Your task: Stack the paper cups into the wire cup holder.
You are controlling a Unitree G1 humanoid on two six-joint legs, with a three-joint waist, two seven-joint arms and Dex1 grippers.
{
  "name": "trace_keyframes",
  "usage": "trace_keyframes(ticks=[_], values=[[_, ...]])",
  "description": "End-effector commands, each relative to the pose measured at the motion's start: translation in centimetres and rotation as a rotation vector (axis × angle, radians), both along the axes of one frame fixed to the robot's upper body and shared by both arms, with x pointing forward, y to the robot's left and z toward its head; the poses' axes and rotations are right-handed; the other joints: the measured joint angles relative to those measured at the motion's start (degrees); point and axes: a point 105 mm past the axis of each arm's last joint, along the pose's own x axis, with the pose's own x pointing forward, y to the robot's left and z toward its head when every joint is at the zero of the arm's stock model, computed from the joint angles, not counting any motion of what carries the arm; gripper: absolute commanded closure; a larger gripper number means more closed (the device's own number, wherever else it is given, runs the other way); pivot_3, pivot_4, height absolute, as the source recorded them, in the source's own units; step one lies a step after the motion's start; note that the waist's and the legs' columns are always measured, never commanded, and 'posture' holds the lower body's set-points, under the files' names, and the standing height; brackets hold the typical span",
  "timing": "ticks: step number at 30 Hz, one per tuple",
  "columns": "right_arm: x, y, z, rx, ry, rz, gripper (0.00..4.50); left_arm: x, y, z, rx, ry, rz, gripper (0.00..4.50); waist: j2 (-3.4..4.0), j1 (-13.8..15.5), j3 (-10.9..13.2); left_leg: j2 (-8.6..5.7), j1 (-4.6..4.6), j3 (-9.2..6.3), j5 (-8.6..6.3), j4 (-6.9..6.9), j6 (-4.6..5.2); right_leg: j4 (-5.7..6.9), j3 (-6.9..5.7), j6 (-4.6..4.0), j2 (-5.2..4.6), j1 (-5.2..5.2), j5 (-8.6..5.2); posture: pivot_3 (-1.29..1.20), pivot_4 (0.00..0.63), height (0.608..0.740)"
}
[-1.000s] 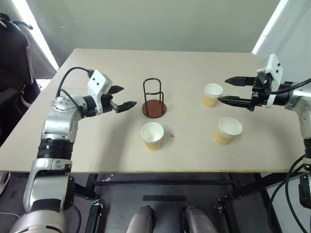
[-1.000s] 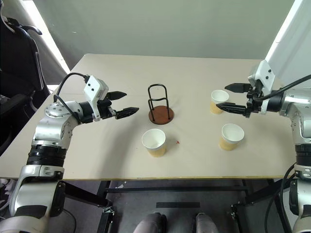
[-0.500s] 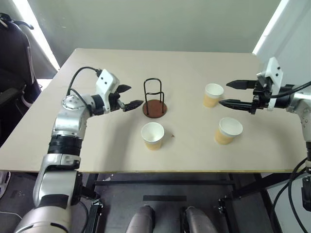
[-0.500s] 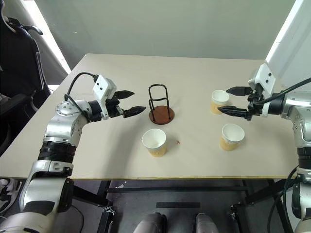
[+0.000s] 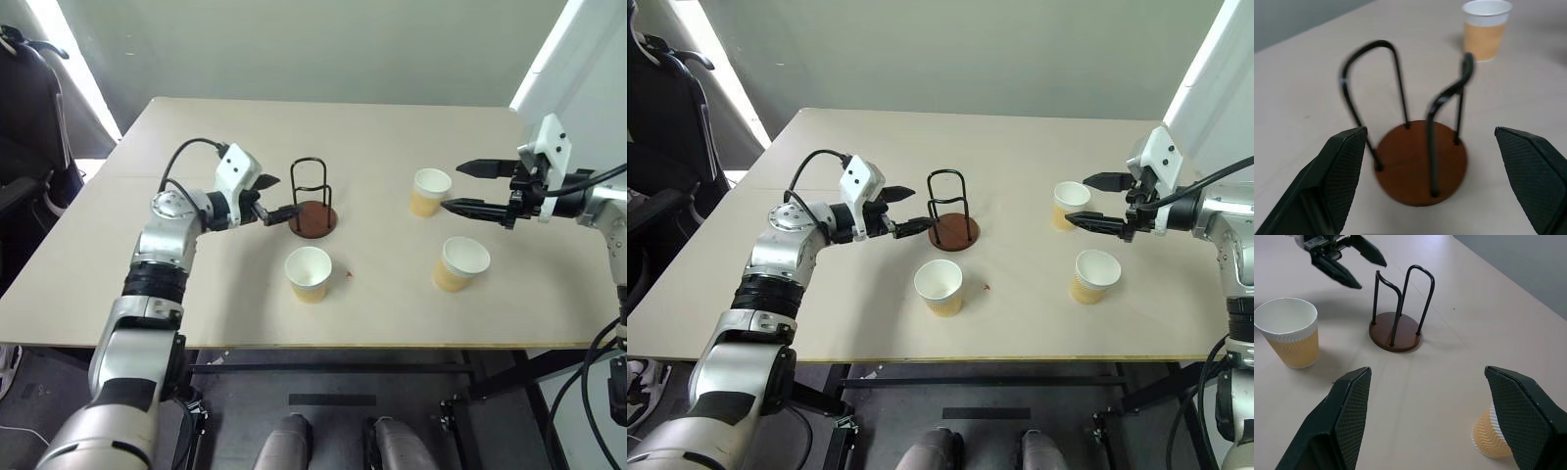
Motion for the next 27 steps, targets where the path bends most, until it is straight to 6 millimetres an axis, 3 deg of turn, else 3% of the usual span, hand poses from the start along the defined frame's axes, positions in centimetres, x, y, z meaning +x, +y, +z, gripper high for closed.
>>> trace_keyframes(ticks=[1,9,23,27], values=[[-0.5,-0.3,1.8,0.005,-0.065,-0.003,0.76,0.1,0.1,1.1,0.019,-0.05,0.003,0.0,0.0,0.0,0.0,0.0,0.0,0.0,0.0,0.0,0.0,0.01,0.0,0.0,0.0,0.0,0.0,0.0,0.15,0.74],[-0.6,-0.3,1.8,0.008,-0.065,-0.006,0.76,1.5,-0.1,1.3,-0.002,-0.104,0.077,0.0,0.0,0.1,0.0,0.0,0.0,0.0,0.01,0.02,0.02,-0.01,0.0,0.02,0.0,0.02,0.01,0.0,0.15,0.74],[-0.6,-0.4,1.8,0.008,-0.07,-0.016,0.76,2.2,-2.2,-0.6,-0.023,-0.046,0.031,0.0,0.0,0.3,0.0,-0.01,0.0,0.01,0.02,0.03,0.03,-0.01,-0.01,0.06,0.0,0.04,0.03,0.0,0.15,0.74],[-0.6,-0.4,1.8,0.011,-0.072,-0.021,0.73,2.4,-2.4,-0.7,-0.023,-0.047,0.039,0.91,0.0,0.4,0.0,-0.01,0.0,0.02,0.02,0.05,0.05,-0.03,0.0,0.08,-0.01,0.07,0.04,0.0,0.15,0.74]])
